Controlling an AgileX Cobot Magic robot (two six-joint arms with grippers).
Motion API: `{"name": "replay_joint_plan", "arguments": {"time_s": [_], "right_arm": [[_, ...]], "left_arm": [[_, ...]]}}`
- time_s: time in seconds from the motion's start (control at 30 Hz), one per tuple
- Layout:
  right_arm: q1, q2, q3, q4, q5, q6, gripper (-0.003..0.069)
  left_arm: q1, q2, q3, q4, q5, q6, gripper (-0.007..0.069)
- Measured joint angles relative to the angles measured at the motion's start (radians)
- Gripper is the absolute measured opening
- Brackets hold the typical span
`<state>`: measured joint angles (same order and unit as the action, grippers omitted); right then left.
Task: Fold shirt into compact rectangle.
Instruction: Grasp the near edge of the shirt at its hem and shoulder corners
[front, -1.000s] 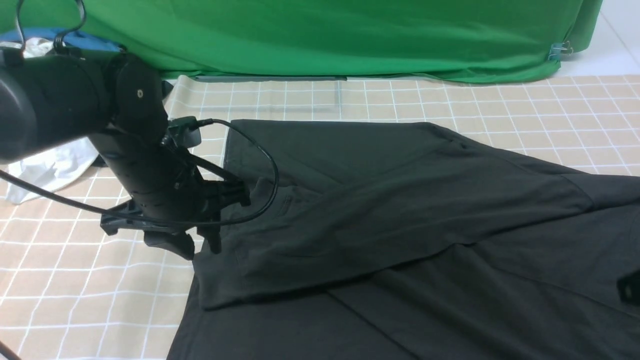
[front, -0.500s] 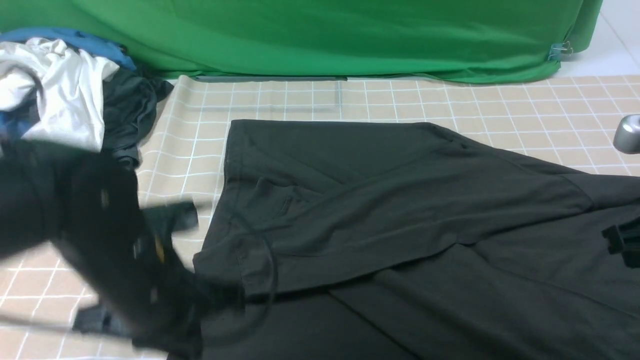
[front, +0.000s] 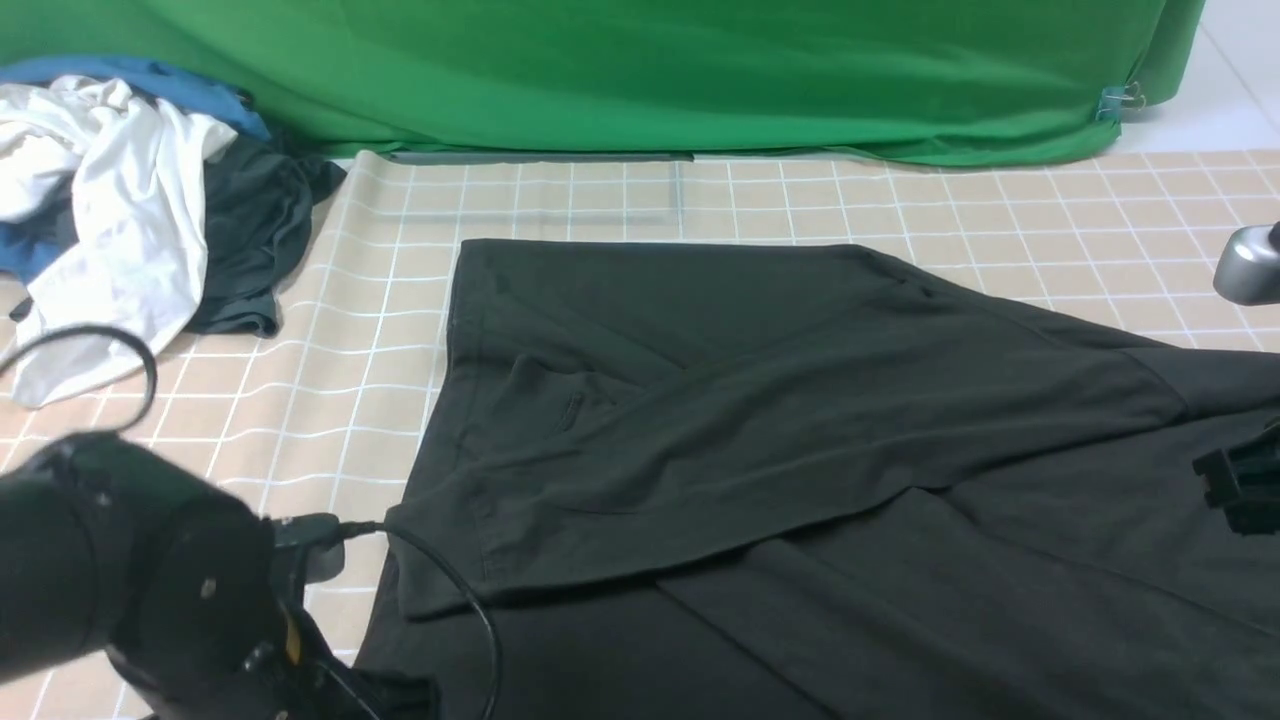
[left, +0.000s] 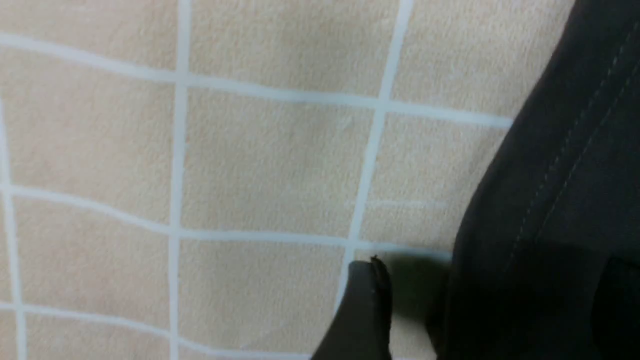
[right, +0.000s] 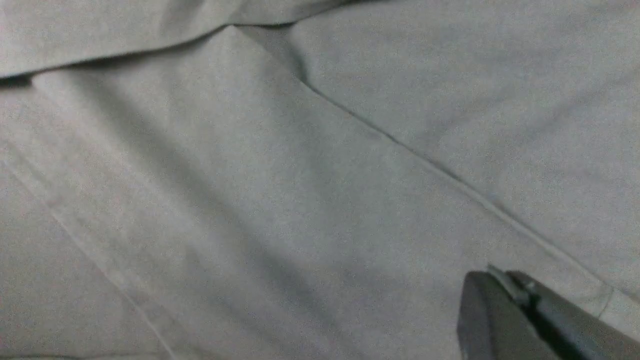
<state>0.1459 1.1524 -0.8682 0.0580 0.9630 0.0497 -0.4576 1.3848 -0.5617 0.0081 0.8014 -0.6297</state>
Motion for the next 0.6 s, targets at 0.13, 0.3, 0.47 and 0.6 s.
{"name": "replay_joint_plan", "arguments": {"time_s": [0.13,0.3,0.47,0.6], "right_arm": [[0.0,0.0,0.0,0.001,0.0,0.0,0.0038],[0.0,0.0,0.0,0.001,0.007,-0.001,0.004],[0.0,0.0,-0.001,-0.001,0.065,-0.022,0.0043],[0.0,0.0,0.008,-0.005,0.143,-0.022,0.0045]], "left_arm": [[0.0,0.032,0.013,-0.008,-0.017,0.013,0.0509],[-0.001,0.043,0.004,-0.039,-0.032,0.055,0.0139],[-0.001,0.037,-0.011,-0.013,0.062,0.075,0.0031],[-0.001,-0.039,-0.011,0.0,0.175,0.061,0.0031]]}}
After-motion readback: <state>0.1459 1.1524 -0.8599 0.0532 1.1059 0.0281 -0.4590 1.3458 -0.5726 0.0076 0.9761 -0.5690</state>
